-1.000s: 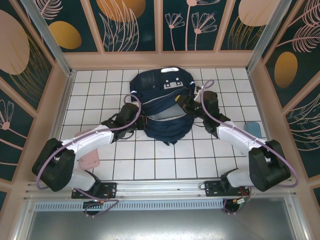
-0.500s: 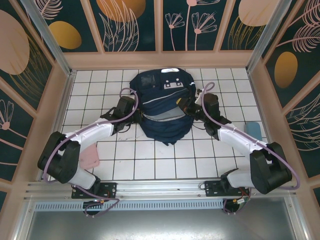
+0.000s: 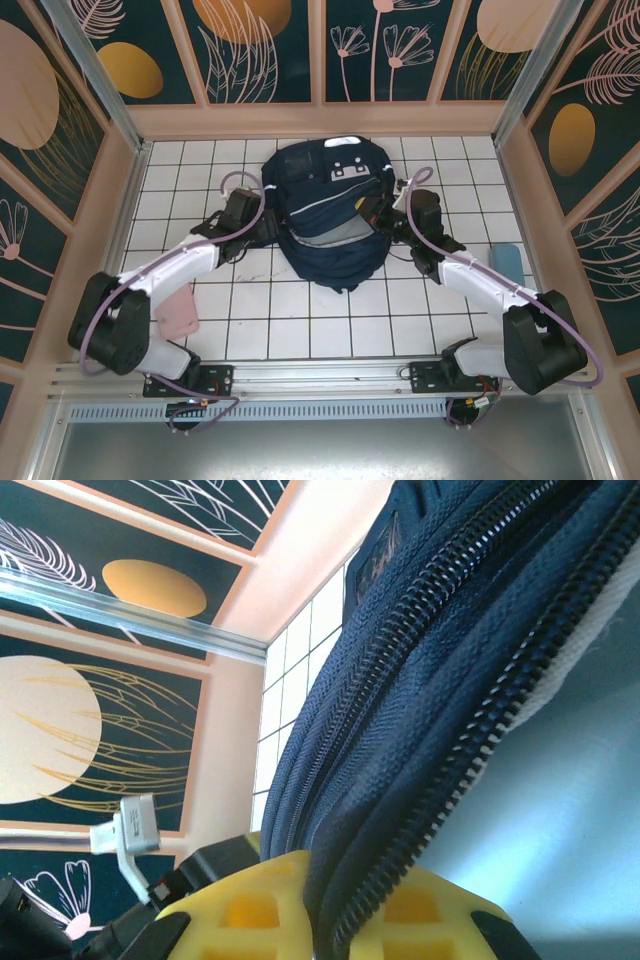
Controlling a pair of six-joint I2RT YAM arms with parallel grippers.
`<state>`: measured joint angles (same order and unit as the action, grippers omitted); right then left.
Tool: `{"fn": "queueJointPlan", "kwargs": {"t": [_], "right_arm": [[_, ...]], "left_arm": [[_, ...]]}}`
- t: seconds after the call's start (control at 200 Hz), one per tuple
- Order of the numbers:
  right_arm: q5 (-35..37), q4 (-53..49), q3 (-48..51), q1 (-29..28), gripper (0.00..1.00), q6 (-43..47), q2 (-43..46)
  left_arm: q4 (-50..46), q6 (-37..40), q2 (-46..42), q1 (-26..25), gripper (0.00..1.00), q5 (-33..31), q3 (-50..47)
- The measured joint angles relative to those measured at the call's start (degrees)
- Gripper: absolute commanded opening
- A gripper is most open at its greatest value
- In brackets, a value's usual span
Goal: Pack the student bag
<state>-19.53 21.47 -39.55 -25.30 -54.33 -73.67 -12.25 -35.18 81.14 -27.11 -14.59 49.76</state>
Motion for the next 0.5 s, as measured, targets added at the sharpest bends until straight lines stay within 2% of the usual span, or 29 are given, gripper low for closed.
{"fn": "queueJointPlan", "kwargs": {"t": [0.075, 0.285, 0.5], "right_arm": [[-0.04, 0.42, 0.00, -0.04, 0.05, 0.00, -0.44], [-0.46, 1.25, 0.00, -0.33, 0.05, -0.02, -1.42], [-1.16, 2.32, -0.02, -0.33, 0.05, -0.02, -2.25]], "left_arm": [[-2.05, -1.36, -3.61, 1.86, 0.99, -1.57, -3.06], [-7.39, -7.32, -9.42, 10.64, 0.98, -5.92, -11.61], [-10.86, -12.15, -13.25, 12.66, 0.99, -11.02, -16.59]]}}
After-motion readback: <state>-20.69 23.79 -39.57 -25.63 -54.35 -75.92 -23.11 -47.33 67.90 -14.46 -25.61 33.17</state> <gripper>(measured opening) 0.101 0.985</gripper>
